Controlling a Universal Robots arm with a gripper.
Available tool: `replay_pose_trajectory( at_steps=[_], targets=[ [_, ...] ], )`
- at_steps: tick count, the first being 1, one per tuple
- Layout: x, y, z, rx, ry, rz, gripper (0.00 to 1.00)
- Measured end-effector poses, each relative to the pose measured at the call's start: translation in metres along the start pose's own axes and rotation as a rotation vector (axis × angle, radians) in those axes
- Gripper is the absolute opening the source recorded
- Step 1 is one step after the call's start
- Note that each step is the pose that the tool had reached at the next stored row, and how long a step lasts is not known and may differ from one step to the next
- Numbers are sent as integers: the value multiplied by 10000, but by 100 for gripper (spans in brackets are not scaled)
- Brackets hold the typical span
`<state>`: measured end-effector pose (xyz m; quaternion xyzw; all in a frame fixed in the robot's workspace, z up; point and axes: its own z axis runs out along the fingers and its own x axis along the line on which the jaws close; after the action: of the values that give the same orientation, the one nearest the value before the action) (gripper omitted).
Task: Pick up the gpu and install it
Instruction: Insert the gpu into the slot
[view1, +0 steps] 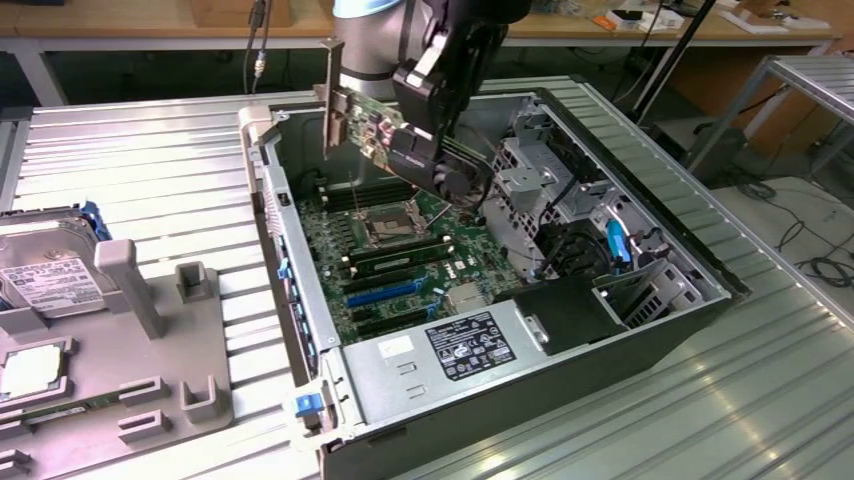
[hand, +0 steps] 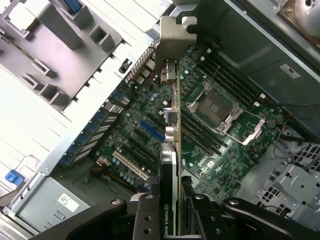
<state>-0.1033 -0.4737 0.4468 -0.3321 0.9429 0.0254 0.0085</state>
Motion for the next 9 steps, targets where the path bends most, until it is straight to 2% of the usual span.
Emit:
replay_pose_trajectory(
  at_steps=[9],
  targets=[
    [-4,-3,0,-20,24,-590,27]
  ],
)
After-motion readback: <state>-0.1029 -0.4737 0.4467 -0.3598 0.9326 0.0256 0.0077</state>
